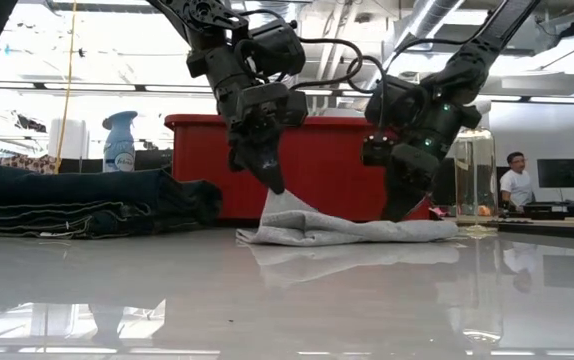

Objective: Fold Laundry from Bin
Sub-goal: Fold the gray shorts

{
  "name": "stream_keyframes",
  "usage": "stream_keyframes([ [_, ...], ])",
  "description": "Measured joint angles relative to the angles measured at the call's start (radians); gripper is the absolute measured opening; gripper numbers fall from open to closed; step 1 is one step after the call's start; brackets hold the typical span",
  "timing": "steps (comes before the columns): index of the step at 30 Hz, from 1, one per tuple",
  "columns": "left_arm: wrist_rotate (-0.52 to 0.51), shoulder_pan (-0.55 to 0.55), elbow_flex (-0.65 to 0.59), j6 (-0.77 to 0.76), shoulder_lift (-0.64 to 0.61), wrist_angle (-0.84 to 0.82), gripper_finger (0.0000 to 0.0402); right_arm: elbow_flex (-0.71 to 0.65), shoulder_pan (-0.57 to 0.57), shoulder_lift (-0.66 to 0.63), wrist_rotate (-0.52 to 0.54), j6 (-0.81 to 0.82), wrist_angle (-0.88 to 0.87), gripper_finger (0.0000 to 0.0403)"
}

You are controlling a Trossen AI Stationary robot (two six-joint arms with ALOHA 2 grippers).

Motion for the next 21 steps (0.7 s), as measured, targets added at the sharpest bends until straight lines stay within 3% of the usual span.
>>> stream_keyframes([
  [5, 0.036, -0.008, 0.0, -0.033, 0.0, -0.027, 0.0, -0.002, -0.025, -0.015, -0.012, -0.002, -0.011, 0.0014],
  [15, -0.009, -0.019, 0.0, -0.014, 0.0, -0.017, 0.0, -0.005, -0.041, -0.105, -0.055, -0.003, 0.007, 0.0014],
  [21, -0.009, -0.021, 0.0, -0.014, 0.0, -0.016, 0.0, -0.004, -0.065, -0.087, -0.056, -0.003, 0.028, 0.0014],
])
